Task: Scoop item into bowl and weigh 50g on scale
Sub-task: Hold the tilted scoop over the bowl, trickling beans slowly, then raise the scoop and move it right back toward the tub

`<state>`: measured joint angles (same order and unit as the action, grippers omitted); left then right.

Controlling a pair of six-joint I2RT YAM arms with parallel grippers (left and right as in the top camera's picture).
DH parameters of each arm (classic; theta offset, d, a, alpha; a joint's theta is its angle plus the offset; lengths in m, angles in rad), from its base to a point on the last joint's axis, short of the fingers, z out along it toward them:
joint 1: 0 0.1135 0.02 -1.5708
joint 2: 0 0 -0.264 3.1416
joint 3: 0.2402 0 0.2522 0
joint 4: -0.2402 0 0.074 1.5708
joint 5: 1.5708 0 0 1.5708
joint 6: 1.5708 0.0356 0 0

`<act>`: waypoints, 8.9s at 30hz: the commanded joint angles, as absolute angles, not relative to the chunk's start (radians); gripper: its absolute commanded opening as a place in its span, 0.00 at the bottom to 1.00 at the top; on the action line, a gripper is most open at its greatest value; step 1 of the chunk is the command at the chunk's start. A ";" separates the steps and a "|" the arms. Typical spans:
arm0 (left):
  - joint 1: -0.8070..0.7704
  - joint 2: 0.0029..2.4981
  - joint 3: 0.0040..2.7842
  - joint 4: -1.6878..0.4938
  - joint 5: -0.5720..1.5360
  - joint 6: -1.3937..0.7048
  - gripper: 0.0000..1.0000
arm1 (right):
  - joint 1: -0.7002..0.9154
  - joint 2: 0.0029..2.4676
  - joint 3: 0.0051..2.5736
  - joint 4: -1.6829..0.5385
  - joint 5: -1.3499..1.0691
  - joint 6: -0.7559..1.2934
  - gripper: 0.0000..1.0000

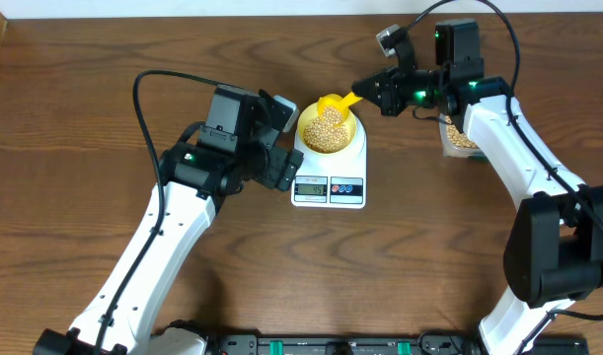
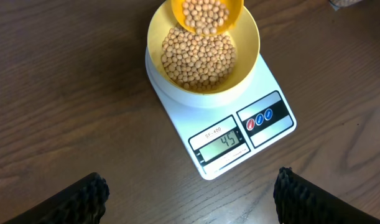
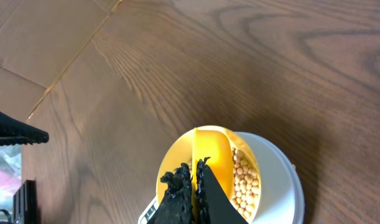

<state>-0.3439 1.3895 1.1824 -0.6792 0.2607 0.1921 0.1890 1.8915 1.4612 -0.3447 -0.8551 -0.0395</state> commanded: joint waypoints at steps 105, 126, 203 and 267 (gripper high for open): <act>-0.340 1.388 1.180 -0.679 0.269 0.209 0.87 | 0.211 1.900 1.458 -0.383 -0.840 -0.248 0.01; -0.340 1.388 1.180 -0.679 0.269 0.209 0.87 | 0.217 1.900 1.458 -0.355 -0.818 -0.265 0.01; -0.340 1.388 1.180 -0.679 0.269 0.209 0.87 | 0.192 1.900 1.458 -0.280 -0.976 0.065 0.01; -0.340 1.388 1.180 -0.679 0.269 0.209 0.87 | -0.492 1.894 1.459 -0.442 -0.974 0.351 0.01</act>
<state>-0.3439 1.3895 1.1824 -0.6792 0.2607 0.1921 -0.4896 1.8919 1.4574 -0.4294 -1.0294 0.3973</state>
